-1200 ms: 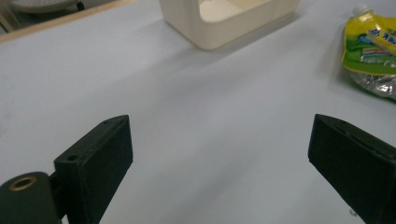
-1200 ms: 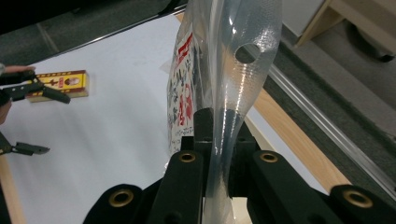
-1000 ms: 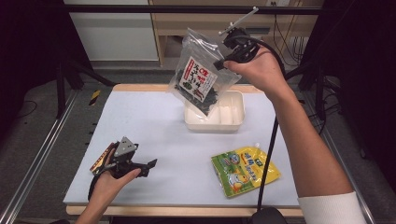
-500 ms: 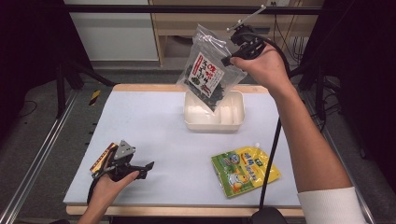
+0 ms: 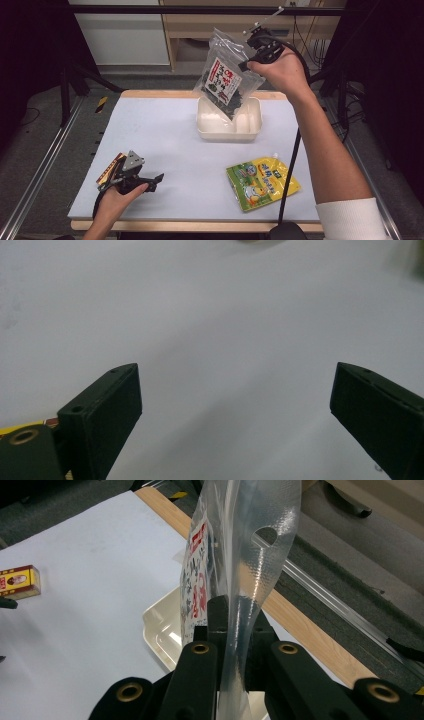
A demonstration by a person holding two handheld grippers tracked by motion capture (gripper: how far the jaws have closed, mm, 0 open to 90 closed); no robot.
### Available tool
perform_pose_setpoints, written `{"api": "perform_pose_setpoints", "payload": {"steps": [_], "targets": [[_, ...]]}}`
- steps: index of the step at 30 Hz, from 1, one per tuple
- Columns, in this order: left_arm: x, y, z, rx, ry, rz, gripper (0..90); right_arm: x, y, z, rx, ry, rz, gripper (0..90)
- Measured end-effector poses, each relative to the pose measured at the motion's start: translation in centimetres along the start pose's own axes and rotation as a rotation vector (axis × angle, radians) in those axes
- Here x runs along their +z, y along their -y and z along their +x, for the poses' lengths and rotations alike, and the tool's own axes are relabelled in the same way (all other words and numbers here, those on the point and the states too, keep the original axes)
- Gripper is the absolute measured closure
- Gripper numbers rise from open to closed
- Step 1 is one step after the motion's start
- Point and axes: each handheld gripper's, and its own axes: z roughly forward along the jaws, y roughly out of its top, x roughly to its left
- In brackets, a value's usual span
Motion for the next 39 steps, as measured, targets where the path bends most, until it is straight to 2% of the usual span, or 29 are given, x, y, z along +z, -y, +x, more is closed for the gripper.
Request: {"api": "perform_pose_setpoints", "payload": {"steps": [17, 27, 29, 39], "targets": [[0.0, 0.0, 0.1, 0.000, 0.003, 0.002, 6.3, 2.2, 0.3, 0.1, -0.001, -0.002, 0.065, 85.7], [0.1, 0.1, 0.0, 0.003, 0.007, 0.010, 6.3, 3.4, 0.8, -0.7, 0.023, 0.006, 0.084, 85.4], [0.2, 0.1, 0.0, 0.004, 0.006, 0.012, 6.3, 4.1, 1.1, -0.8, 0.047, -0.015, 0.087, 85.4], [0.2, 0.1, 0.0, -0.002, 0.010, 0.015, 6.3, 6.7, 1.3, -0.2, 0.048, -0.058, 0.114, 84.9]]}}
